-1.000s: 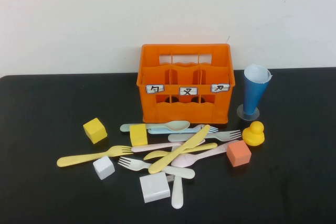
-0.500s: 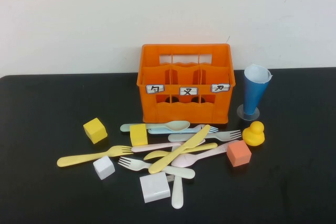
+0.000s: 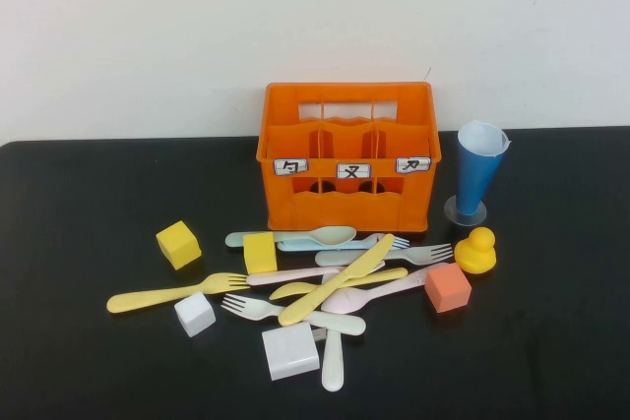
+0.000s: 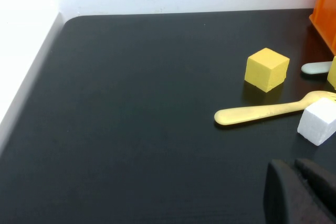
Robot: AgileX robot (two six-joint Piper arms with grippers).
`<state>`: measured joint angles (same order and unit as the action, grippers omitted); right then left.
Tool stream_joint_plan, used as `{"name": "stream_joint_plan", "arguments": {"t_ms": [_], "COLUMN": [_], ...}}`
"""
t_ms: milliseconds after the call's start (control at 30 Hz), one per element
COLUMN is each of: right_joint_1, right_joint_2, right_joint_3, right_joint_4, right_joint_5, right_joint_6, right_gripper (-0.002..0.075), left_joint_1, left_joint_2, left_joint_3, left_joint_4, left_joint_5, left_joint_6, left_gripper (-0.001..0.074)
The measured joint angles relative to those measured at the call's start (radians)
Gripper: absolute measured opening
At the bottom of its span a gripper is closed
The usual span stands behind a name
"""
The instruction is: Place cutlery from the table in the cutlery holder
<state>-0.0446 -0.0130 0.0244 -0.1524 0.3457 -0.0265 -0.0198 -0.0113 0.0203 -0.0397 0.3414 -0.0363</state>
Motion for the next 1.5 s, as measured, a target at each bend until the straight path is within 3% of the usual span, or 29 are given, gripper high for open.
{"name": "stream_joint_plan", "arguments": {"t_ms": [967,1133,1333,1500], "right_joint_1": [0.0,0.0,0.0,0.0], "right_joint_2": [0.0,0.0,0.0,0.0], "right_joint_3": [0.0,0.0,0.0,0.0], "right_joint_4": [0.0,0.007,0.013,0.034], "right_joint_5": [0.0,0.0,0.0,0.0], "right_joint_6": [0.0,0.0,0.0,0.0], "right_gripper": [-0.0003,-0.0003,-0.0003,-0.0003], "left_joint_1": [0.0,0.0,0.0,0.0], "left_joint_2": [0.0,0.0,0.0,0.0], "left_joint_3": [0.0,0.006,0.009,0.009], "left_joint_4": [-0.033,-0.274,-0.799,-0.963], "left_joint_5": [-0.004,-0.069,-0.202,-0.277], "left_joint_6": [0.0,0.0,0.0,0.0], "left_gripper": [-0.0001,-0.0001,-0.0001,-0.0001]}}
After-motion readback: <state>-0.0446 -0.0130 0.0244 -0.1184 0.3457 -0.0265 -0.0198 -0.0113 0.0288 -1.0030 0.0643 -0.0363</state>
